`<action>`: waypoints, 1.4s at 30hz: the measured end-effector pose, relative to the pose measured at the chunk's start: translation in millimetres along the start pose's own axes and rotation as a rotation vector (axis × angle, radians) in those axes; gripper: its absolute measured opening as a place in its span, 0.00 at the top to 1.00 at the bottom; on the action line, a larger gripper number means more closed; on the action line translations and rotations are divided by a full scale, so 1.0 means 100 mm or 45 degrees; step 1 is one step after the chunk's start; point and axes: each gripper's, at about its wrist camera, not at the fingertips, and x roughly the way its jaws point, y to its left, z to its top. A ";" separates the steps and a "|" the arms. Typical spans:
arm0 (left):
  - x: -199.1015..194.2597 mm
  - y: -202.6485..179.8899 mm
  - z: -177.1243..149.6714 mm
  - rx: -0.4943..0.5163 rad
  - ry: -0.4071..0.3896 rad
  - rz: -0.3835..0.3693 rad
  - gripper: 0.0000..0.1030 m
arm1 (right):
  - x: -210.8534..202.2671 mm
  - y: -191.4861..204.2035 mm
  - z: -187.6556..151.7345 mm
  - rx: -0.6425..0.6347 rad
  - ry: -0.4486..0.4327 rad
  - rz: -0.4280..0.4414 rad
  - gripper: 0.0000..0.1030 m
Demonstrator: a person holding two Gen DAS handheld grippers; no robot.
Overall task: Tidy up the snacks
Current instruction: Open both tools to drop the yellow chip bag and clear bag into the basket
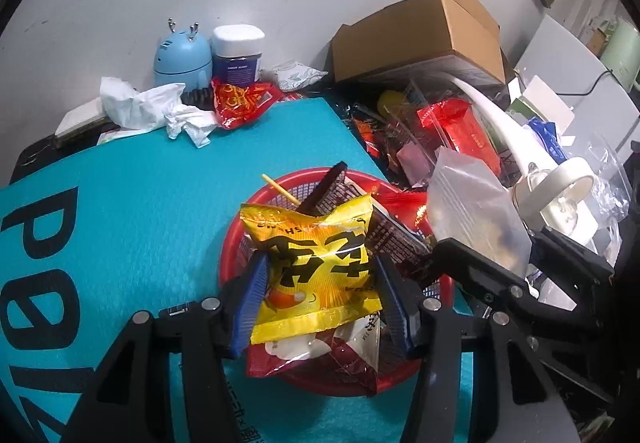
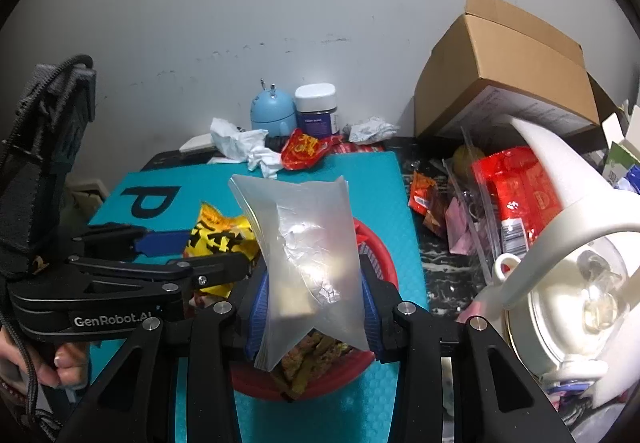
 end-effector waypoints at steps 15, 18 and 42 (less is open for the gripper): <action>-0.22 -0.05 -0.02 0.039 -0.077 0.051 0.33 | -0.13 0.02 0.04 -0.035 -0.023 -0.011 0.62; -0.32 0.00 -0.04 0.022 -0.092 0.040 0.33 | -0.12 0.04 0.06 -0.037 -0.028 -0.008 0.62; -0.38 0.48 -0.22 -0.118 -0.093 0.077 0.33 | 0.27 0.36 0.01 -0.179 0.054 0.042 0.35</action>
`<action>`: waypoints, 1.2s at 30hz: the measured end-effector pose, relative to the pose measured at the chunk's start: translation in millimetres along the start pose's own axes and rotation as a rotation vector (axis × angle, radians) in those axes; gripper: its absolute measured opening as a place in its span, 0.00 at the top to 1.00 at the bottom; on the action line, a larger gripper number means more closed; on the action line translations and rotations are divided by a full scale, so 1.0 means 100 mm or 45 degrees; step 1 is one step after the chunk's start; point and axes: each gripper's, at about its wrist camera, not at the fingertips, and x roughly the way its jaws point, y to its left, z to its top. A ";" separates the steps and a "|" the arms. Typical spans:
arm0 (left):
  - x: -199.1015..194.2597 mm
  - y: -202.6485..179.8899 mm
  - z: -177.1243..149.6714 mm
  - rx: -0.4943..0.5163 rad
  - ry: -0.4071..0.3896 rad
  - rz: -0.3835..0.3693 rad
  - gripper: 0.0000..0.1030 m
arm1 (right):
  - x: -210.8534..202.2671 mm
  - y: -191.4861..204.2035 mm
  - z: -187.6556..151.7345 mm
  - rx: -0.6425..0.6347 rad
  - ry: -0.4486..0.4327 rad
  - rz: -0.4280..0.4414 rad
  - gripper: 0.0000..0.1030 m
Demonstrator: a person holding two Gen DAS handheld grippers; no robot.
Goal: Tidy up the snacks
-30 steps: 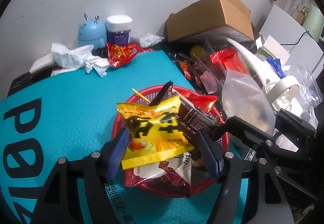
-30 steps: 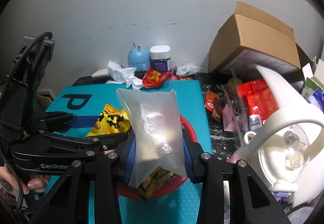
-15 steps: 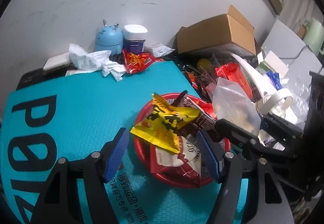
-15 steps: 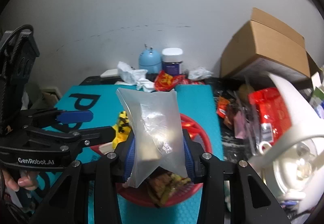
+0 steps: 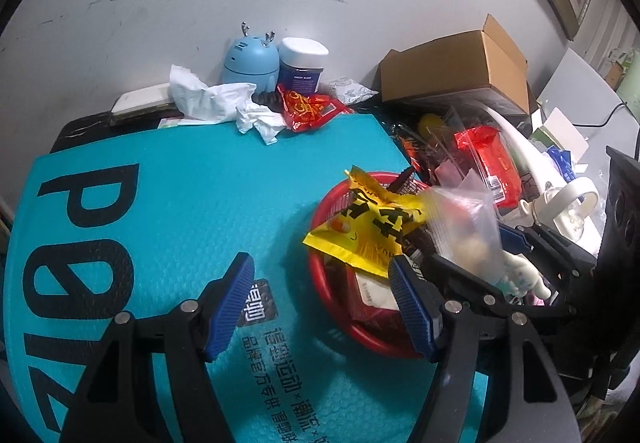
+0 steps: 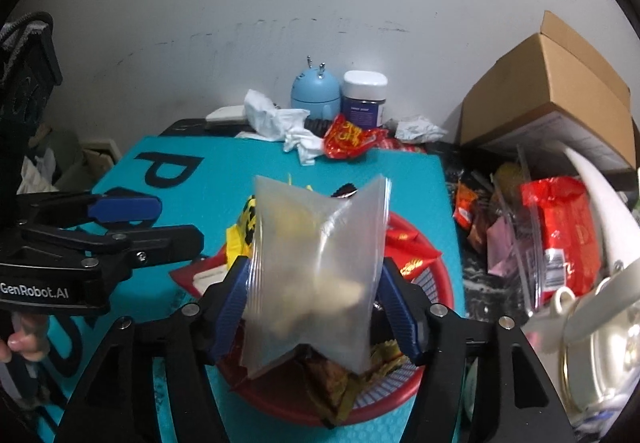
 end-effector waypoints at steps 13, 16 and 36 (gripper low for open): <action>-0.11 -0.12 -0.11 0.033 -0.011 0.021 0.33 | -0.10 -0.03 -0.15 0.024 -0.024 -0.002 0.28; -0.15 -0.14 -0.14 0.029 -0.016 0.016 0.33 | -0.15 -0.06 -0.15 0.040 -0.049 0.018 0.28; -0.80 -0.49 -0.11 0.119 -0.185 0.103 0.33 | -0.85 -0.02 0.01 0.044 -0.214 -0.015 0.28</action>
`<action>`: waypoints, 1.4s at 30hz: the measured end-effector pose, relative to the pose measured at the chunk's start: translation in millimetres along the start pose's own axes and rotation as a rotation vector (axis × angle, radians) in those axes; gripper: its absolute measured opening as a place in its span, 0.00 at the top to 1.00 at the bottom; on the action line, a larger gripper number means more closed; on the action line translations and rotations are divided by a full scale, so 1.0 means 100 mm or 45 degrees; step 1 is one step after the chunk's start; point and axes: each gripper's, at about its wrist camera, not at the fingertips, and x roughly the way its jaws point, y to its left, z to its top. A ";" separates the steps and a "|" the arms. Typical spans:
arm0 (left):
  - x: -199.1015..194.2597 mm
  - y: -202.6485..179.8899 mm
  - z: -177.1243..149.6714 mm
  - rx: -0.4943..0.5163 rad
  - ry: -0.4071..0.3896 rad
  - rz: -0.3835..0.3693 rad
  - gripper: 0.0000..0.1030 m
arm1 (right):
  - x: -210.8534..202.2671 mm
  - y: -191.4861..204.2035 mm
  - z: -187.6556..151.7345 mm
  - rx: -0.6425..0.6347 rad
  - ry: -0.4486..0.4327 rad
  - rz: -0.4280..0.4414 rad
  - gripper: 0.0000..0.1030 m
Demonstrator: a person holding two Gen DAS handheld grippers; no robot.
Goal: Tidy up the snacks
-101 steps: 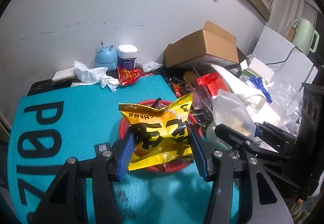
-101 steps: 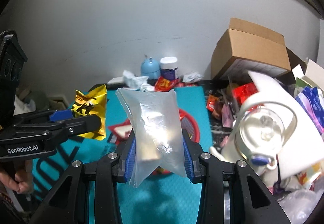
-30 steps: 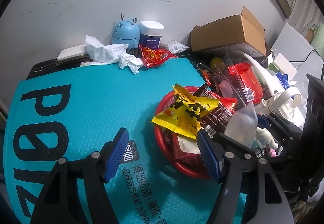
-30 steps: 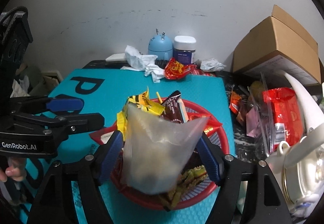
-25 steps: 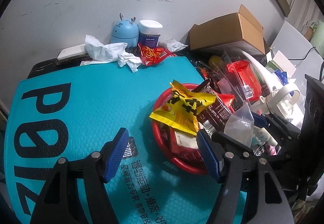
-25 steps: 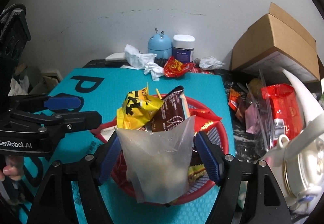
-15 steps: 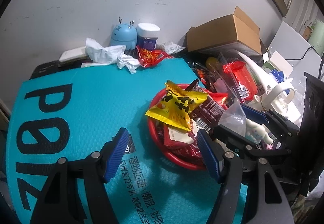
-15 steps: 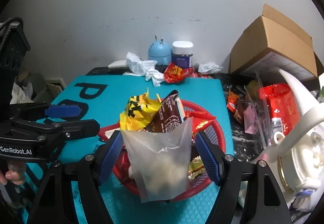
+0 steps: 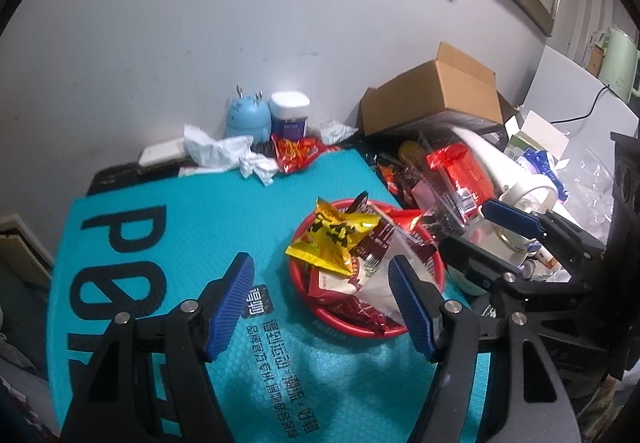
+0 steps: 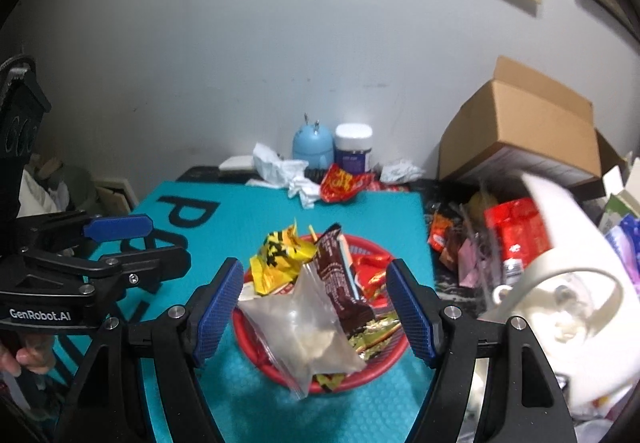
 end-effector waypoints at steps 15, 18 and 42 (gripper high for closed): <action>-0.78 -0.50 -0.03 0.134 -0.178 0.004 0.33 | -1.06 0.08 0.02 -0.016 -0.186 -0.084 0.28; -0.90 -0.59 -0.07 0.160 -0.204 0.009 0.33 | -1.25 0.10 -0.03 -0.026 -0.215 -0.104 0.28; -0.85 -0.87 -0.76 0.153 -0.101 -0.034 0.33 | -1.57 0.13 -0.87 0.055 -0.130 -0.189 0.22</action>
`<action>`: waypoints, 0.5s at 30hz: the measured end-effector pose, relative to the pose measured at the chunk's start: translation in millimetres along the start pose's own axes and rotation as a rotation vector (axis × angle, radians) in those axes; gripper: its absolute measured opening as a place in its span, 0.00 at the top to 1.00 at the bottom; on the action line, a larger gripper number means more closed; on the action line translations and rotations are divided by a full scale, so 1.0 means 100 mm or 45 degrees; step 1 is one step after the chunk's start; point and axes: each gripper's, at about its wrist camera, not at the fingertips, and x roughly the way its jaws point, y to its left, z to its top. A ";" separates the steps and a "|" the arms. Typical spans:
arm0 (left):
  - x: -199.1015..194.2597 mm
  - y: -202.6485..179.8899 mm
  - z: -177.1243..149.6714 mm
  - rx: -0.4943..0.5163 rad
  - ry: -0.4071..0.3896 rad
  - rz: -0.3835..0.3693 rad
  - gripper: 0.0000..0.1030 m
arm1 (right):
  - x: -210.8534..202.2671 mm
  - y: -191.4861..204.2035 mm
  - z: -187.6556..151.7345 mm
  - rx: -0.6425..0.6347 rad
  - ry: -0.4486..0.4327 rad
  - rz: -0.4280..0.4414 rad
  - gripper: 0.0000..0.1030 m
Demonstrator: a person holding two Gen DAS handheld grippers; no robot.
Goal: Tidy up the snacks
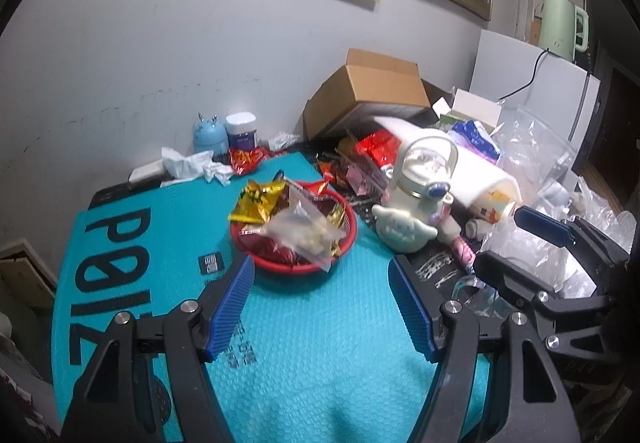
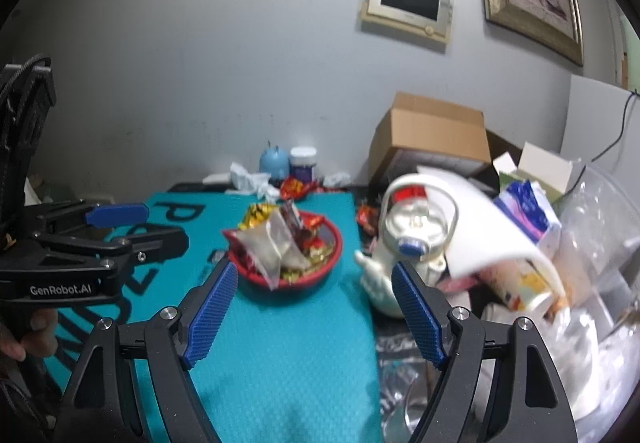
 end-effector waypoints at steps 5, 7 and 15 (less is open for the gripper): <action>0.07 0.01 -0.12 -0.024 0.043 -0.003 0.33 | 0.07 -0.01 -0.14 0.038 0.048 0.026 0.22; 0.09 0.03 -0.15 -0.033 0.051 0.002 0.33 | 0.10 -0.01 -0.18 0.045 0.066 0.031 0.22; 0.14 0.05 -0.21 -0.052 0.076 0.007 0.33 | 0.13 0.03 -0.27 0.041 0.098 0.040 0.22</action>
